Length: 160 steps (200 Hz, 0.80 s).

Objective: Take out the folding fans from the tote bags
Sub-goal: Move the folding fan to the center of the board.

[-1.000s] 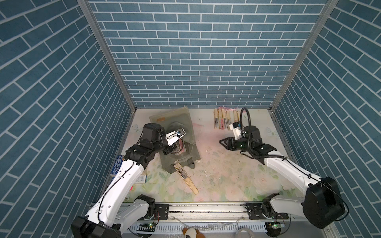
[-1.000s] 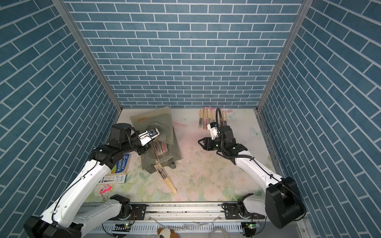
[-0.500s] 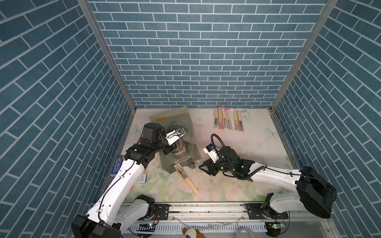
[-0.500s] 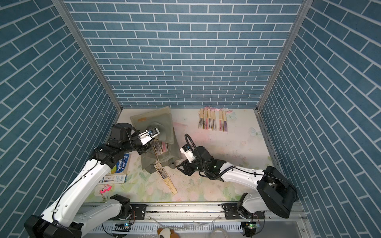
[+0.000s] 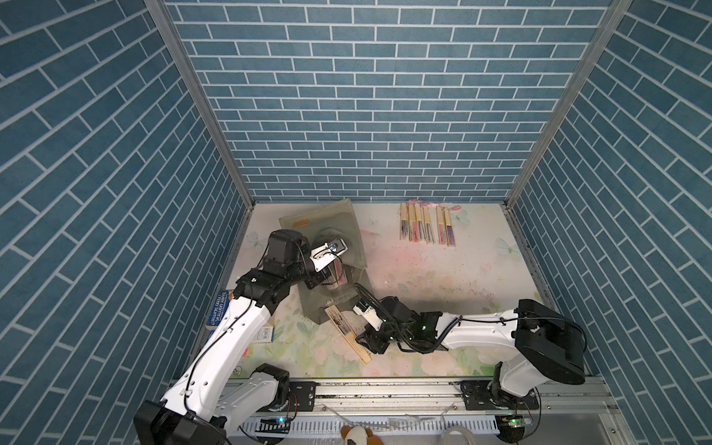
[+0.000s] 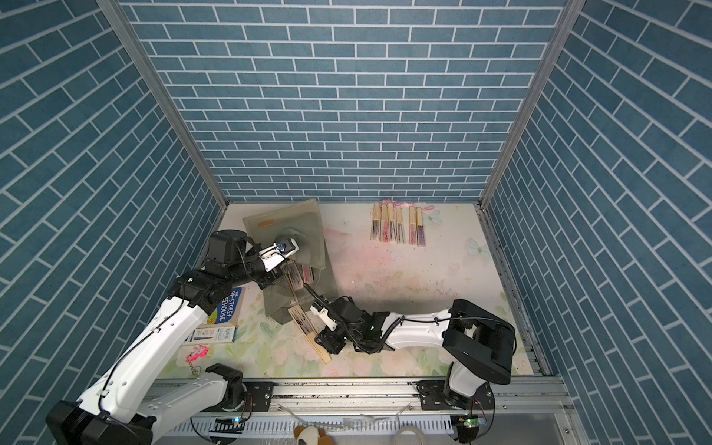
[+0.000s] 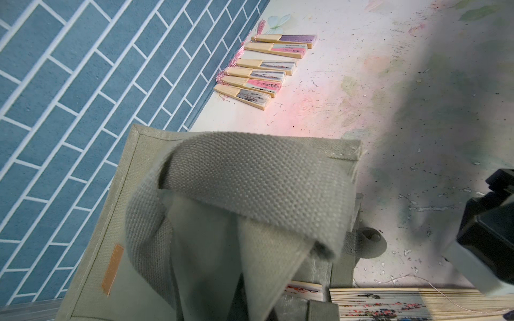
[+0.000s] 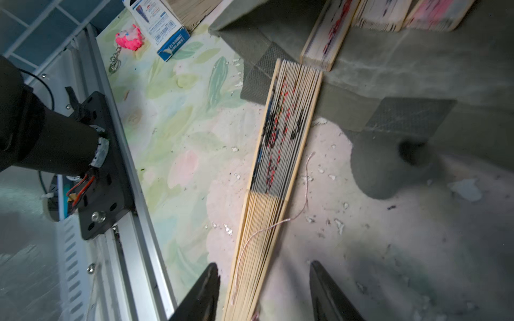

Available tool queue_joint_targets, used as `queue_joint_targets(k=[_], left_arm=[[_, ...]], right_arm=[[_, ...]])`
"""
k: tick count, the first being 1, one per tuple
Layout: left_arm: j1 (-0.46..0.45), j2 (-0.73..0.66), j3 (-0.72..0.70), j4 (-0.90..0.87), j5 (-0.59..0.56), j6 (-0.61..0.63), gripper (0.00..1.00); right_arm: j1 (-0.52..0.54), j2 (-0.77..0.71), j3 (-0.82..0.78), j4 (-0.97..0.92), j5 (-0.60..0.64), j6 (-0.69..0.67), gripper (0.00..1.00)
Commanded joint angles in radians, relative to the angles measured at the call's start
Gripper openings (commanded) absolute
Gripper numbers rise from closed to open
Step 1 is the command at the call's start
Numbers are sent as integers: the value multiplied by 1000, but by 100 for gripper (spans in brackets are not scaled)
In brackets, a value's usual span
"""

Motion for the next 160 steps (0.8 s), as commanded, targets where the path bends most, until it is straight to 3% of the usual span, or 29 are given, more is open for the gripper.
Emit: queue_joint_targets(k=[1, 45, 95, 160], left_arm=[[-5, 4, 1, 22, -3, -13, 0], [-4, 4, 3, 21, -8, -18, 0], [-3, 4, 1, 22, -11, -19, 0], [-4, -1, -3, 24, -14, -19, 0]], right_arm=[[30, 24, 51, -79, 87, -61, 55], [112, 126, 179, -204, 195, -102, 55], [127, 244, 300, -268, 297, -101, 55], [127, 330, 371, -353, 328, -99, 54]])
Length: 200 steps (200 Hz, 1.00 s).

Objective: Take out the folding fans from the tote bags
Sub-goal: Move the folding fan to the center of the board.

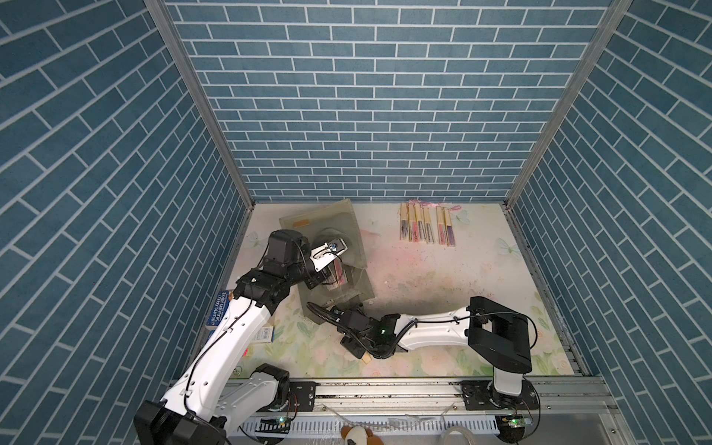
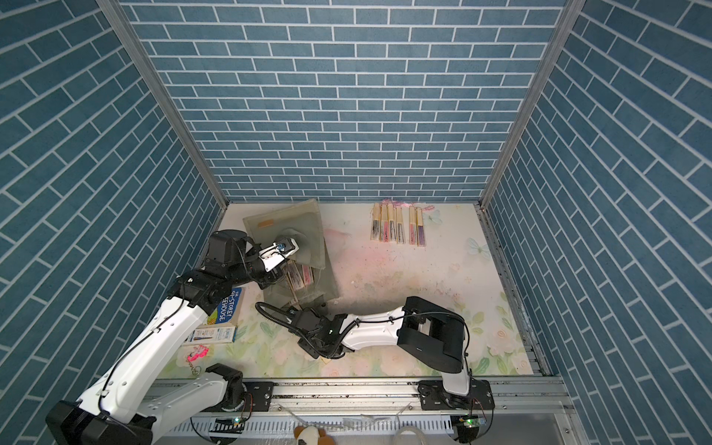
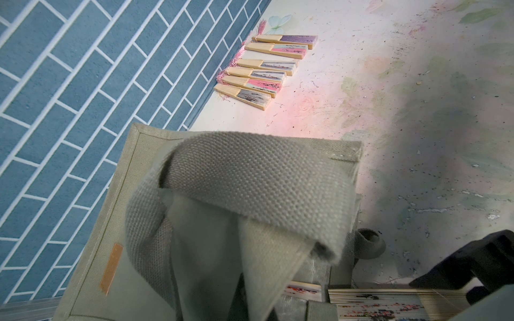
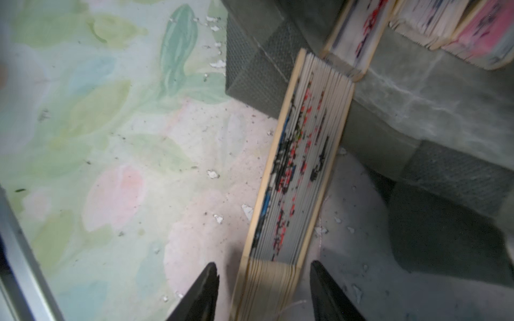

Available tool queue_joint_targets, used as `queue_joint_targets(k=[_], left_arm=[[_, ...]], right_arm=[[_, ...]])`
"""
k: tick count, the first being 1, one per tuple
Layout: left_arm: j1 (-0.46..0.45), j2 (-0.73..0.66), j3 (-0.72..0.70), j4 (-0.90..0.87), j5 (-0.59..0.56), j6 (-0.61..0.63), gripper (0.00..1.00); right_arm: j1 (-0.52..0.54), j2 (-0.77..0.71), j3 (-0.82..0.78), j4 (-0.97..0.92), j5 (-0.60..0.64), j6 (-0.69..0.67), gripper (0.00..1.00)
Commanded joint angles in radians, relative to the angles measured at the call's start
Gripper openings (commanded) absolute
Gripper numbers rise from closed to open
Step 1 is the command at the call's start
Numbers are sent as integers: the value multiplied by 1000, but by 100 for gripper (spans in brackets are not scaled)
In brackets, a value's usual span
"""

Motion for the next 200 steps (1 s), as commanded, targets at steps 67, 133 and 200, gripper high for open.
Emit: queue_joint_targets(k=[67, 133, 200], left_arm=[[-3, 3, -5, 24, -11, -9, 0], [-3, 0, -5, 24, -11, -9, 0], [-9, 4, -8, 25, -11, -8, 0]], right_arm=[[-6, 27, 5, -123, -47, 2, 35], [-78, -216, -249, -242, 59, 70, 43], [-264, -361, -364, -291, 169, 58, 47]])
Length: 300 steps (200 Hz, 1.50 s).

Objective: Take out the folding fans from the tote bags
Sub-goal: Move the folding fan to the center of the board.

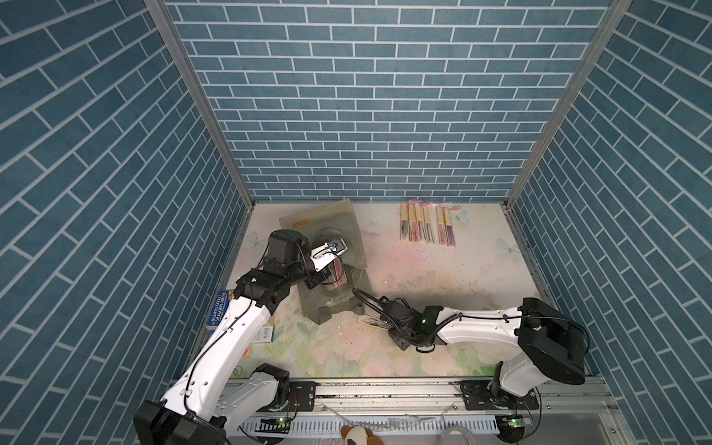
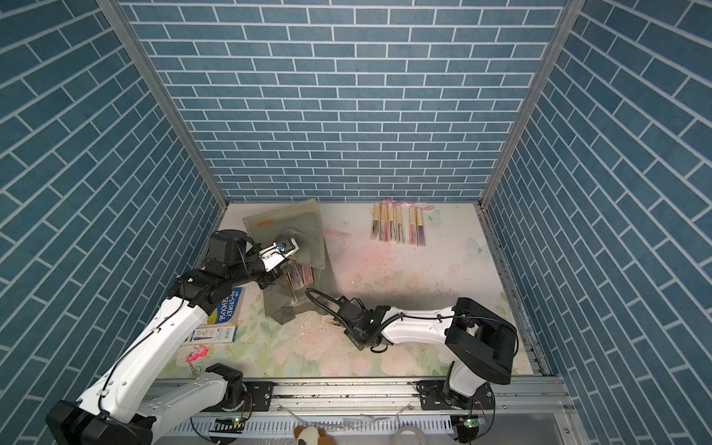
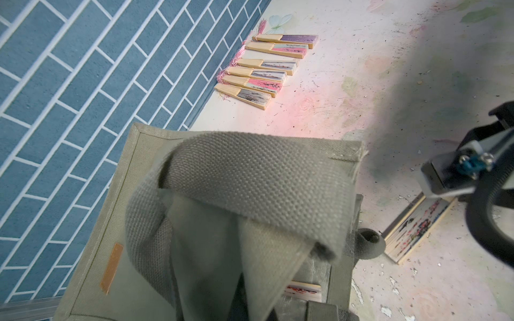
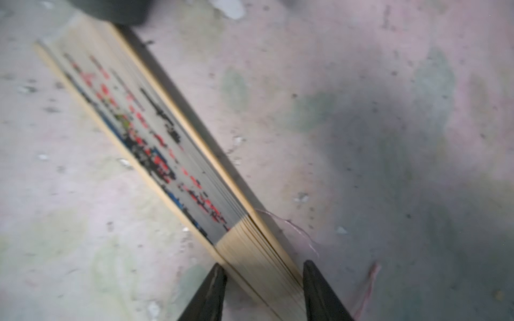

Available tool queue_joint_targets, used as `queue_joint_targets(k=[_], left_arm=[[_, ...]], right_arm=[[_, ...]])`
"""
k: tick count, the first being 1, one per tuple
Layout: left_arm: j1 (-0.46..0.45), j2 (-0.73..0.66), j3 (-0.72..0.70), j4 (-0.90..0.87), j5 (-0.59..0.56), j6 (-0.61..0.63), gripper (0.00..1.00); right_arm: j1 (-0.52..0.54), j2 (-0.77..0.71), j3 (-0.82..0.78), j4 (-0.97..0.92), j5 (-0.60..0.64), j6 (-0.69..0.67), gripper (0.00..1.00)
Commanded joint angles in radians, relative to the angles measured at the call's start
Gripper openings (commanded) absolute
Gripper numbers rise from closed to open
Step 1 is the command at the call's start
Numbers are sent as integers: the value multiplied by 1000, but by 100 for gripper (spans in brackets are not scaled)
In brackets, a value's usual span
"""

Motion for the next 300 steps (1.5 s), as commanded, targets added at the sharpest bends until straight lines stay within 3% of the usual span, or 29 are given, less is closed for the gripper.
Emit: queue_joint_targets(k=[1, 28, 60, 134, 181, 199, 234, 248, 274, 300], left_arm=[[-6, 4, -8, 25, -7, -8, 0], [-9, 0, -9, 26, -10, -8, 0], [-9, -3, -11, 30, -15, -7, 0], [-16, -3, -11, 28, -11, -9, 0], [-14, -10, -13, 26, -10, -8, 0], [-17, -11, -15, 29, -13, -8, 0], [-17, -9, -14, 30, -14, -9, 0], [-17, -7, -12, 27, -15, -5, 0], [-16, -10, -12, 26, -18, -4, 0], [-17, -8, -12, 26, -15, -4, 0]], right_arm=[[-54, -32, -28, -79, 82, -5, 47], [-179, -26, -29, -81, 65, 5, 48], [-258, 20, 16, -63, 77, 17, 49], [-497, 155, 217, -45, 80, 36, 51], [-528, 269, 382, -38, -124, 24, 51], [-529, 284, 409, -46, -121, 44, 51], [-529, 179, 369, -59, -99, 69, 51], [-529, 142, 346, -89, -164, 99, 51], [-527, 99, 255, -89, -394, 196, 49], [-523, 25, 132, -60, -383, 270, 49]])
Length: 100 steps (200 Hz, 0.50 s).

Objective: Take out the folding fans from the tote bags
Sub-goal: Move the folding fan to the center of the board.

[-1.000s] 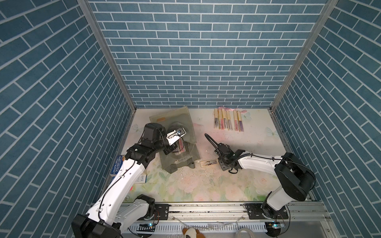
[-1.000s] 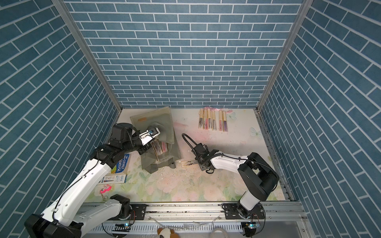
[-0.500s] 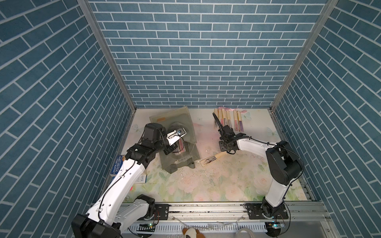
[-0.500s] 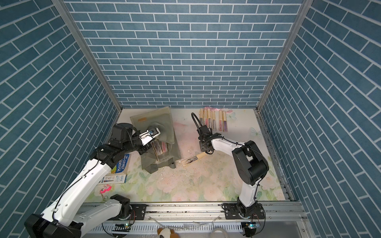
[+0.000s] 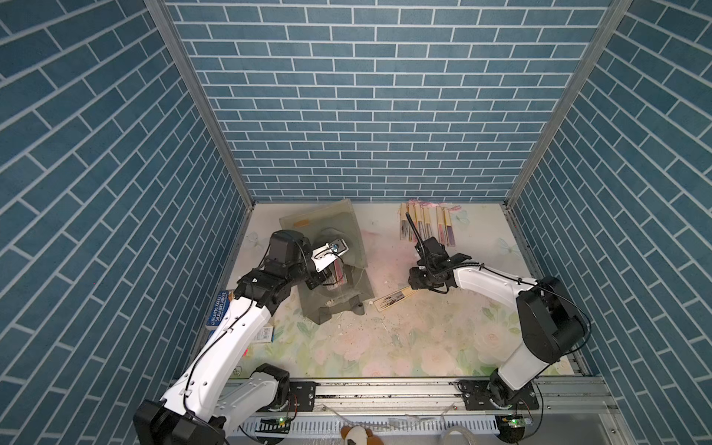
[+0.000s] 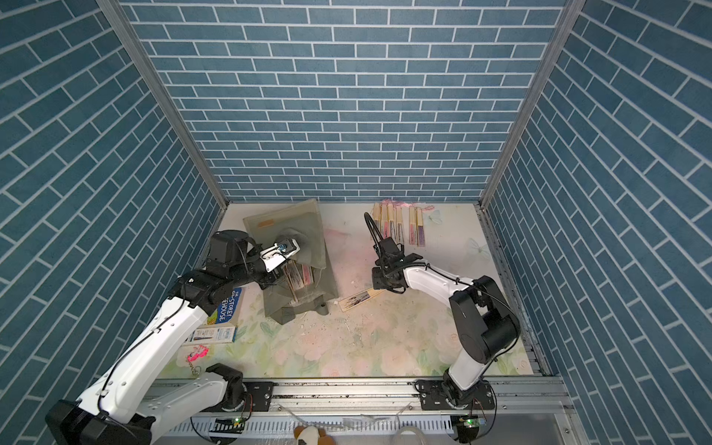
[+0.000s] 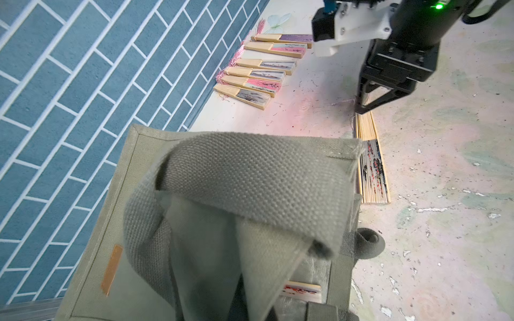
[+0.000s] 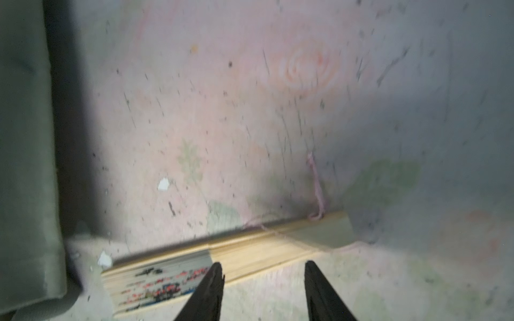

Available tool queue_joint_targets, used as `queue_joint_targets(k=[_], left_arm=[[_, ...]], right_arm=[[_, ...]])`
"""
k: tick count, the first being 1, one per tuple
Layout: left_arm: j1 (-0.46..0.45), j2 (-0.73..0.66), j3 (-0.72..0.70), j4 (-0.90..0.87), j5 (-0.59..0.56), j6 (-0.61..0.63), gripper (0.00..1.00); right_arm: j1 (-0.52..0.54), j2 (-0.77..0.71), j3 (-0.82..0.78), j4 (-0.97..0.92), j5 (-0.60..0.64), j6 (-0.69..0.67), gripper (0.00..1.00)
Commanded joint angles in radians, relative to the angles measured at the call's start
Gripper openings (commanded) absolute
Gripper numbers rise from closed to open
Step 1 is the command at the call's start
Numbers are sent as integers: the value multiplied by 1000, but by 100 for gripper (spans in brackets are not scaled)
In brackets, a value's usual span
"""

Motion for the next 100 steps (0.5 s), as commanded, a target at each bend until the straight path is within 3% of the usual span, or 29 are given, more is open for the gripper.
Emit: queue_joint_targets(k=[1, 44, 100], left_arm=[[-4, -8, -12, 26, -3, -3, 0], [-3, -6, -11, 25, 1, -6, 0], [-3, 2, -12, 22, -9, -2, 0]], right_arm=[[5, -53, -89, -25, -75, 113, 49], [4, -16, -97, 12, -91, 122, 49], [-17, 137, 69, -11, -71, 87, 48]])
